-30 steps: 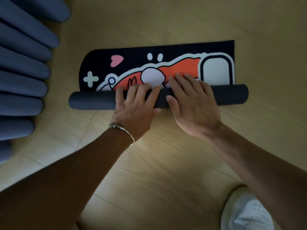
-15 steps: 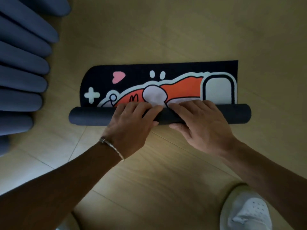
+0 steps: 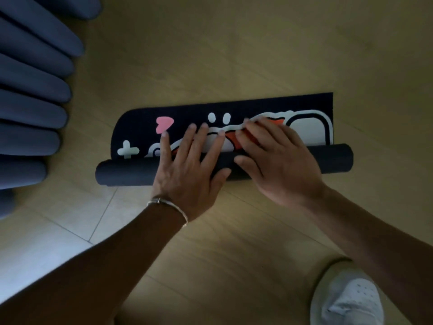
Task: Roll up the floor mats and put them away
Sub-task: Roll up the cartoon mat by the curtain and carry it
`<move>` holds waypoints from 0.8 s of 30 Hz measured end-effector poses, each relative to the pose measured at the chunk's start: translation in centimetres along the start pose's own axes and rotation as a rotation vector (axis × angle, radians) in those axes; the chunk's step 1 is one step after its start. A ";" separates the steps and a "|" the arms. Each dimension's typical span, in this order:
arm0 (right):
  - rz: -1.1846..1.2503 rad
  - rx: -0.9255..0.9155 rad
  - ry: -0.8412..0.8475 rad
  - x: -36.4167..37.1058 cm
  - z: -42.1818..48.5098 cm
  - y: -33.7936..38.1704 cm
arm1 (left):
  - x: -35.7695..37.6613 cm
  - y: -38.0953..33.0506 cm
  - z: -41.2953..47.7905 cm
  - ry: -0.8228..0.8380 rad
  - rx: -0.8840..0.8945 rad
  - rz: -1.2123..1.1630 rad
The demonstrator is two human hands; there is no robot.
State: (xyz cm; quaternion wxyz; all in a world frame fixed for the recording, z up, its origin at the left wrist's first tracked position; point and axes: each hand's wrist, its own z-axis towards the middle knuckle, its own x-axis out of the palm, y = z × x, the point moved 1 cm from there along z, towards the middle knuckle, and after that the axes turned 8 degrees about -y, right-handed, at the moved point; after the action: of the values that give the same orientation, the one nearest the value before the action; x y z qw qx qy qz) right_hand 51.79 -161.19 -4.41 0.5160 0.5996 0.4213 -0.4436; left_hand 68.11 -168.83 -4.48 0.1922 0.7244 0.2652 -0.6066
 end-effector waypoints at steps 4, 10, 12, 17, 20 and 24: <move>0.046 0.129 -0.094 -1.0 1.6 0.1 | -0.5 1.0 2.2 0.040 -0.019 0.047; -0.035 0.138 -0.111 -0.1 -0.6 1.8 | -0.8 1.8 5.0 -0.014 -0.089 0.102; -0.025 0.149 -0.060 0.0 0.7 1.2 | -1.1 1.6 5.1 -0.082 -0.131 0.090; -0.024 0.163 -0.040 -0.4 4.7 -0.4 | -0.5 0.5 3.0 -0.230 0.017 0.004; -0.037 0.155 -0.038 -0.4 6.0 -0.7 | -0.1 0.9 3.1 -0.139 0.042 0.031; 0.007 0.199 -0.120 -0.9 6.1 -0.6 | -0.8 1.5 4.8 -0.045 0.025 0.016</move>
State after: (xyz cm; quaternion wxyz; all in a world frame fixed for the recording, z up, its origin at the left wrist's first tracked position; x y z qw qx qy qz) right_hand 50.37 -167.26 -4.19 0.4799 0.6216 0.3413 -0.5165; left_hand 65.24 -173.01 -4.71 0.1938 0.7150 0.2476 -0.6245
